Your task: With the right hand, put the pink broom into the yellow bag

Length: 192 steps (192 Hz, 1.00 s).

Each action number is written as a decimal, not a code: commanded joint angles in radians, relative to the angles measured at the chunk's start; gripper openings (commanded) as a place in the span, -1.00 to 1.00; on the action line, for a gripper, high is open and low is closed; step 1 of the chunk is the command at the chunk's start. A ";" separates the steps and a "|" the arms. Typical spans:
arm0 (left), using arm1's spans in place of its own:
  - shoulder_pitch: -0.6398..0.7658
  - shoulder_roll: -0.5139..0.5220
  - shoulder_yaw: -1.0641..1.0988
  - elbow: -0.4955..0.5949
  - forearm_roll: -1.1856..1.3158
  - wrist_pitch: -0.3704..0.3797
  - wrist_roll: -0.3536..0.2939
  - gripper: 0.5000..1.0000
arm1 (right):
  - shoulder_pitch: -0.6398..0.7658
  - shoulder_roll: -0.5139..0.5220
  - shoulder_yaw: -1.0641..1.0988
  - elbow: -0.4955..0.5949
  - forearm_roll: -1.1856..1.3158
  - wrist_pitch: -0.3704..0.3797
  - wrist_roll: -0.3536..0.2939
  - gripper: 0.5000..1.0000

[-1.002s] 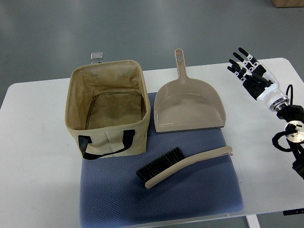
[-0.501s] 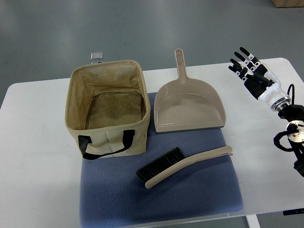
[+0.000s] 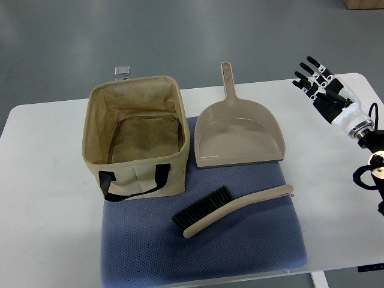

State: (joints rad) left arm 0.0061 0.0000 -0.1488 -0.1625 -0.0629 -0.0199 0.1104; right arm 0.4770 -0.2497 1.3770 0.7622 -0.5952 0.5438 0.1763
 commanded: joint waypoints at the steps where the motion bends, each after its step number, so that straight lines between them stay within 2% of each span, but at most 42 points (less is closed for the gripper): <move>1: 0.000 0.000 0.000 0.000 0.000 0.000 0.000 1.00 | 0.000 0.003 -0.006 0.002 0.000 0.002 -0.001 0.72; 72: 0.000 0.000 0.000 0.000 0.000 0.000 0.000 1.00 | 0.002 0.006 -0.012 0.009 0.000 -0.008 0.003 0.72; 162: 0.000 0.000 0.000 0.000 0.000 0.000 0.000 1.00 | 0.005 -0.045 -0.081 0.016 -0.012 0.067 0.006 0.71; 179: 0.000 0.000 0.000 0.000 0.000 0.000 0.000 1.00 | 0.018 -0.082 -0.148 0.022 -0.015 0.067 0.038 0.71; 192: 0.000 0.000 0.000 0.000 0.000 0.000 0.000 1.00 | 0.025 -0.121 -0.228 0.046 -0.023 0.067 0.087 0.71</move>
State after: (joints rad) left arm 0.0061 0.0000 -0.1488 -0.1628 -0.0629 -0.0199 0.1104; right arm 0.4915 -0.3211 1.2474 0.7831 -0.6096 0.6105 0.2077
